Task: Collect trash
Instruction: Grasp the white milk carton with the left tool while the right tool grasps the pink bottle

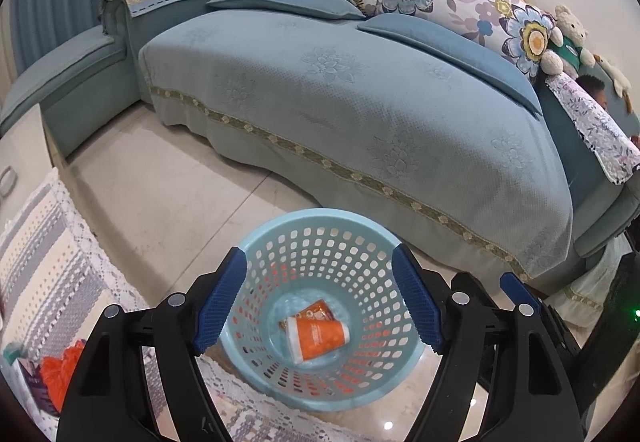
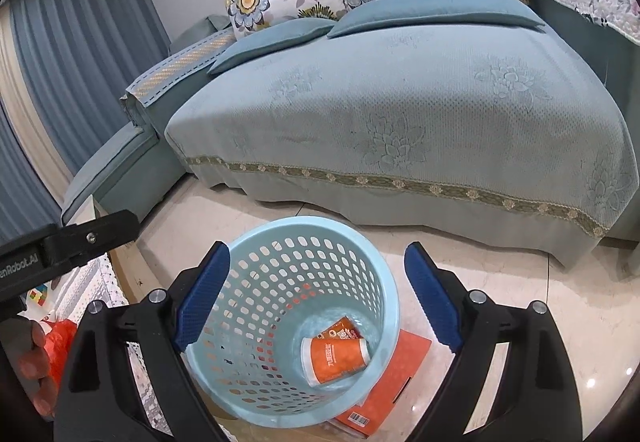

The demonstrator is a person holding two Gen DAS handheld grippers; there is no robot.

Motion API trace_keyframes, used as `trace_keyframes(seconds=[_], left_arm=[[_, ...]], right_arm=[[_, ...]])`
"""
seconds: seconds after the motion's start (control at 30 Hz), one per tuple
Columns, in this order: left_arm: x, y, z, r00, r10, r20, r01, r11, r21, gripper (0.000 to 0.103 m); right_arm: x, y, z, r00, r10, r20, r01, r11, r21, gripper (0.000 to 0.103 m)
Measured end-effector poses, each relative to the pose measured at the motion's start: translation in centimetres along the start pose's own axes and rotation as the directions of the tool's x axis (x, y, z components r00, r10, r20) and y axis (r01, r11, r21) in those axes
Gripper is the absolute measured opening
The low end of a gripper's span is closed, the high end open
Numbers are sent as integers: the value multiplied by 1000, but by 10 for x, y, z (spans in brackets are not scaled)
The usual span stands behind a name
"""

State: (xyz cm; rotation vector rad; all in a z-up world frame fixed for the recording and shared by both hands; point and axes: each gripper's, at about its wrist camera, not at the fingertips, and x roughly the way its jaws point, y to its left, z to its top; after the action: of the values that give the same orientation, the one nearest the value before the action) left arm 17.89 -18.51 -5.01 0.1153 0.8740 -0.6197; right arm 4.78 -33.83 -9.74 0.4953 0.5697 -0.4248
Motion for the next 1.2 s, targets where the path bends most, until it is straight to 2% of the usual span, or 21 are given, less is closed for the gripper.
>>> trace_keyframes(seconds=[0.17,0.23,0.27,0.3,0.37,0.43,0.47,0.5,0.57,0.63,0.7,0.77,0.83,0.87,0.93,0.97,1.0,1.07,1.13,1.17,1.2], left_arm=[[-32,25,-12,998,-56,16,57,996,-69,73],[-54,43,-17,997,-61,42,65,994,-93,73],[-63,50,-19,997,-54,55,59,993,-102,73],[-78,62,-22,997,-34,73,42,992,-115,73],[-104,87,-27,995,26,92,-12,989,-149,73],[-132,119,-37,991,101,90,-80,973,-216,74],[-142,132,-42,989,115,95,-89,966,-241,74],[-155,147,-48,986,131,105,-99,958,-268,74],[-181,179,-63,973,191,127,-144,940,-311,74],[-201,207,-77,954,271,126,-218,919,-328,74],[-217,237,-94,933,347,98,-295,889,-350,74],[-225,265,-118,926,376,32,-339,867,-365,74],[-227,280,-134,933,359,-15,-342,874,-346,74],[-226,287,-145,929,367,-39,-360,876,-320,74],[-223,300,-160,909,411,-68,-412,866,-283,74],[-221,311,-170,891,445,-91,-452,847,-281,74],[-219,320,-176,884,456,-104,-466,837,-286,74],[-216,335,-188,884,453,-117,-467,845,-259,74],[-208,344,-196,878,459,-138,-479,855,-200,74],[-202,347,-198,881,446,-155,-469,867,-172,74],[-196,349,-199,892,419,-168,-443,884,-149,74]], right_arm=[[-6,2,0,999,40,13,-40,999,-7,86],[-13,8,1,994,102,30,-101,994,-28,86],[-17,13,1,987,154,42,-152,987,-51,87],[-27,22,1,968,241,65,-234,967,-104,88],[-43,40,-2,931,351,97,-325,922,-212,93],[-62,66,-9,886,455,93,-398,847,-351,93],[-69,78,-13,863,500,75,-432,806,-405,93],[-76,94,-20,830,556,36,-477,743,-468,93],[-86,117,-32,783,621,-39,-539,645,-542,93],[-97,148,-51,724,672,-155,-603,508,-615,93],[-103,171,-69,685,685,-248,-638,399,-659,93],[-110,191,-93,649,678,-345,-665,286,-690,93],[-113,213,-115,603,657,-452,-699,162,-696,93],[-115,223,-128,580,639,-506,-714,99,-693,93],[-117,236,-145,554,608,-569,-732,29,-681,93],[-117,242,-152,541,588,-601,-742,-3,-671,93],[-117,252,-161,526,557,-643,-752,-49,-658,93],[-124,264,-176,512,508,-693,-751,-127,-648,93],[-132,283,-194,529,447,-721,-715,-222,-663,93],[-135,291,-201,540,419,-730,-697,-262,-667,93],[-139,301,-211,558,382,-737,-670,-316,-672,93]])
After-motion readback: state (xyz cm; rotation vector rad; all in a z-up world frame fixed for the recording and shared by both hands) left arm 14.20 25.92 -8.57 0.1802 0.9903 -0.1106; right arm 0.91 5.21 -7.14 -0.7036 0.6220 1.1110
